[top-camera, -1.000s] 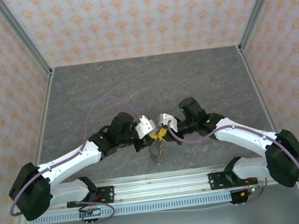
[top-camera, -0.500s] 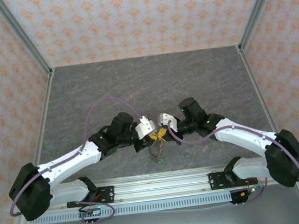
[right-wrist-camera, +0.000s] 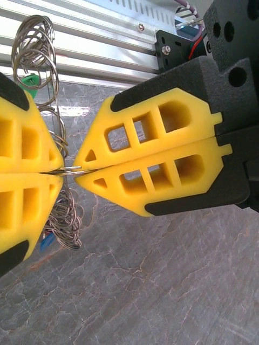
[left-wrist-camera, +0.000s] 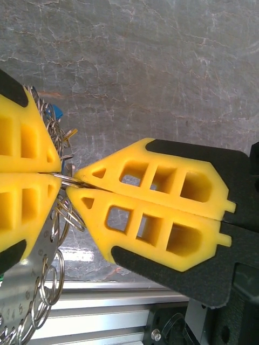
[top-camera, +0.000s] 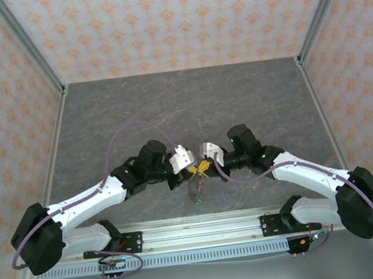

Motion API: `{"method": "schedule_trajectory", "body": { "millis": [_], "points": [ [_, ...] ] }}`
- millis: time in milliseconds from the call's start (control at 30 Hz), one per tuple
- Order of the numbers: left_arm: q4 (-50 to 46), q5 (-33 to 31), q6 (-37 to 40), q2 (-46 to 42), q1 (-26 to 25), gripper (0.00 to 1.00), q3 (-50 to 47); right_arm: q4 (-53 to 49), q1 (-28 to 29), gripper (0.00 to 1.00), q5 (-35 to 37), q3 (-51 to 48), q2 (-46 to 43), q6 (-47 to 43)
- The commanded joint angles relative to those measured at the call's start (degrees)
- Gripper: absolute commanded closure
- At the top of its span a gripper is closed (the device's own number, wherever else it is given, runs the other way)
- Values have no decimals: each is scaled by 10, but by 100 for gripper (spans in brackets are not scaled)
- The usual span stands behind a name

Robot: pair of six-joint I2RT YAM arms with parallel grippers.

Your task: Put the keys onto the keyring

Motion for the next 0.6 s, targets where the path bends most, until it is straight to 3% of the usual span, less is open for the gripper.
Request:
{"method": "schedule_trajectory", "body": {
  "millis": [0, 233, 567],
  "points": [
    [43, -1, -18, -14, -1, 100, -22, 57, 4, 100, -21, -12, -18, 15],
    [140, 3, -68, -40, 0, 100, -64, 103, 2, 87, -26, -38, -6, 34],
    [187, 10, -97, -52, 0, 100, -87, 156, -14, 85, -52, -55, 26, 54]
  ]
}}
